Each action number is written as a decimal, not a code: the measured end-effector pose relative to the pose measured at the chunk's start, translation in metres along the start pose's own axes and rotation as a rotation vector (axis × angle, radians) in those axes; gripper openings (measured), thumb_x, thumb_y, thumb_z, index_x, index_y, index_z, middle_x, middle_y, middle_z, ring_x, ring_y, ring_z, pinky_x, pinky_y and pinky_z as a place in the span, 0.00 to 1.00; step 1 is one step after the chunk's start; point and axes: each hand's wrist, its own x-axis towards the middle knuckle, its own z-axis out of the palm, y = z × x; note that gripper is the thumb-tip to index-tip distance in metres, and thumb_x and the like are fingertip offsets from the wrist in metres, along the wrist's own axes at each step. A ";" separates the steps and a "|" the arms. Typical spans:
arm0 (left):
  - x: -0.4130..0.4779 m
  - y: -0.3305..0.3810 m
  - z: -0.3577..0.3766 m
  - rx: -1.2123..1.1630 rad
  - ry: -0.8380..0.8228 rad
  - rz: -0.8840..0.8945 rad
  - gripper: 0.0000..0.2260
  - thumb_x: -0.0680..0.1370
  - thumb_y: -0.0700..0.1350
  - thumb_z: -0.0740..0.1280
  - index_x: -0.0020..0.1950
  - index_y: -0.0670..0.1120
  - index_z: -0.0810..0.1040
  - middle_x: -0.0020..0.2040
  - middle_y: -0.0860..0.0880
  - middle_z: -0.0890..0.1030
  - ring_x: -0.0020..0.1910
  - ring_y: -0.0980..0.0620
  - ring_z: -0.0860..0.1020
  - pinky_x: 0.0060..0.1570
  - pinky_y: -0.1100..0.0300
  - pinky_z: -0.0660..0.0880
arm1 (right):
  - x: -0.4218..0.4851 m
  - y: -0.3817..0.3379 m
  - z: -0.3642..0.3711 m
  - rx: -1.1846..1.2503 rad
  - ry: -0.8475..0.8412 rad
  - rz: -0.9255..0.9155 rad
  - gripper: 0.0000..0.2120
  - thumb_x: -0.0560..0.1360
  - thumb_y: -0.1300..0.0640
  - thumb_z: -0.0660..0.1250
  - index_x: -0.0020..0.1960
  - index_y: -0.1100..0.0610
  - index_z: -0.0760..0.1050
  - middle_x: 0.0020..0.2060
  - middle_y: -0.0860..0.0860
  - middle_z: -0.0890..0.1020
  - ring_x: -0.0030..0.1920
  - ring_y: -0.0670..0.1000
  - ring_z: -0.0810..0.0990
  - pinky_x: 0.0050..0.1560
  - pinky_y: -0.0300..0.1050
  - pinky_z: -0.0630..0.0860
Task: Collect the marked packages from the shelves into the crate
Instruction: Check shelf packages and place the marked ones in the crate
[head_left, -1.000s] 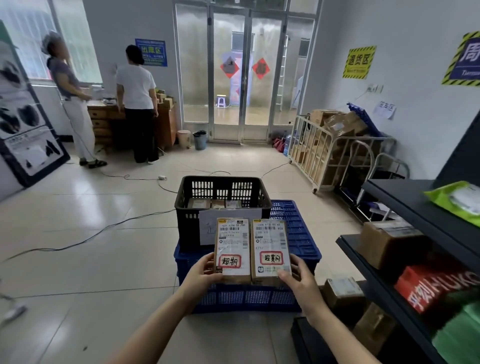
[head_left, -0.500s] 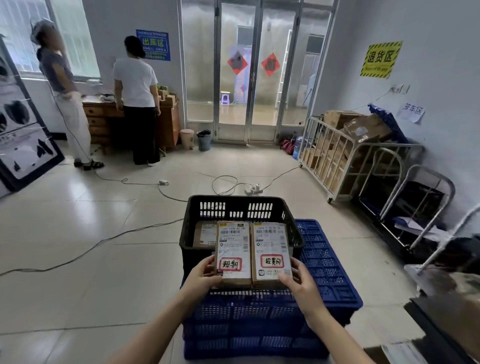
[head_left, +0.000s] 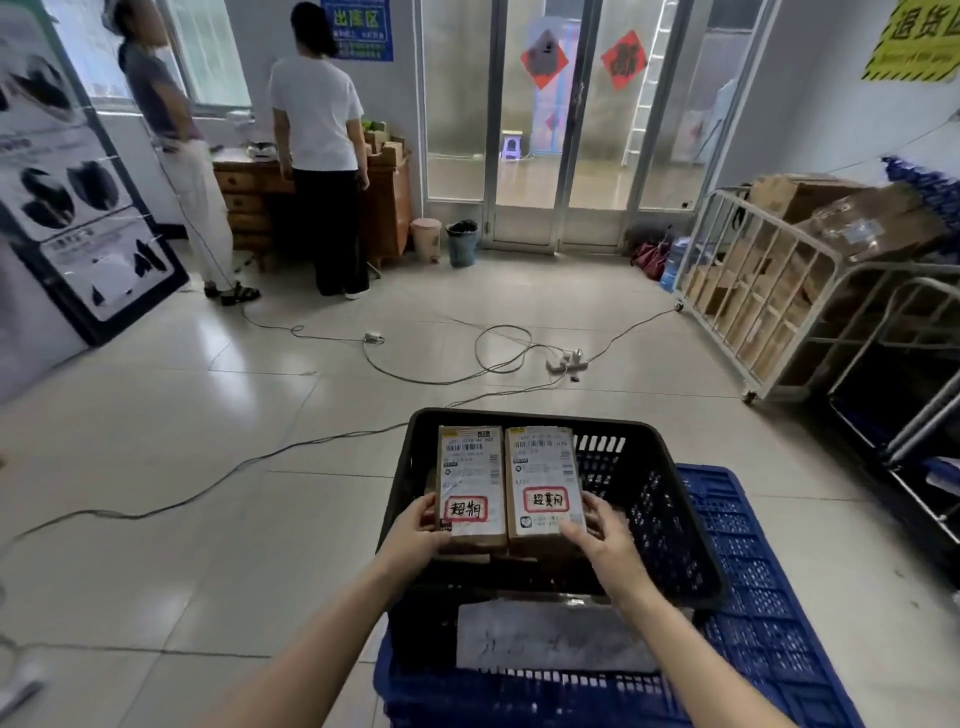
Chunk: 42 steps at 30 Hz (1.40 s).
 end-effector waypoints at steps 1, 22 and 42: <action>0.018 0.000 0.000 0.012 0.008 -0.016 0.29 0.74 0.34 0.69 0.73 0.42 0.64 0.62 0.42 0.77 0.61 0.46 0.76 0.63 0.50 0.74 | 0.020 0.004 0.001 -0.012 -0.011 0.011 0.19 0.75 0.53 0.66 0.64 0.47 0.66 0.57 0.48 0.75 0.57 0.48 0.72 0.57 0.45 0.69; 0.230 -0.065 0.008 0.141 0.034 -0.459 0.29 0.74 0.32 0.68 0.73 0.43 0.64 0.64 0.43 0.77 0.63 0.46 0.75 0.66 0.50 0.71 | 0.230 0.116 0.034 -0.207 -0.195 0.408 0.24 0.77 0.54 0.62 0.71 0.53 0.61 0.66 0.52 0.73 0.55 0.43 0.74 0.51 0.37 0.73; 0.190 -0.026 -0.005 0.794 -0.286 -0.010 0.30 0.77 0.43 0.65 0.76 0.43 0.56 0.74 0.45 0.64 0.73 0.49 0.63 0.72 0.56 0.61 | 0.146 0.059 0.038 -0.399 0.093 0.315 0.27 0.79 0.52 0.59 0.75 0.56 0.55 0.73 0.53 0.62 0.72 0.52 0.61 0.70 0.48 0.61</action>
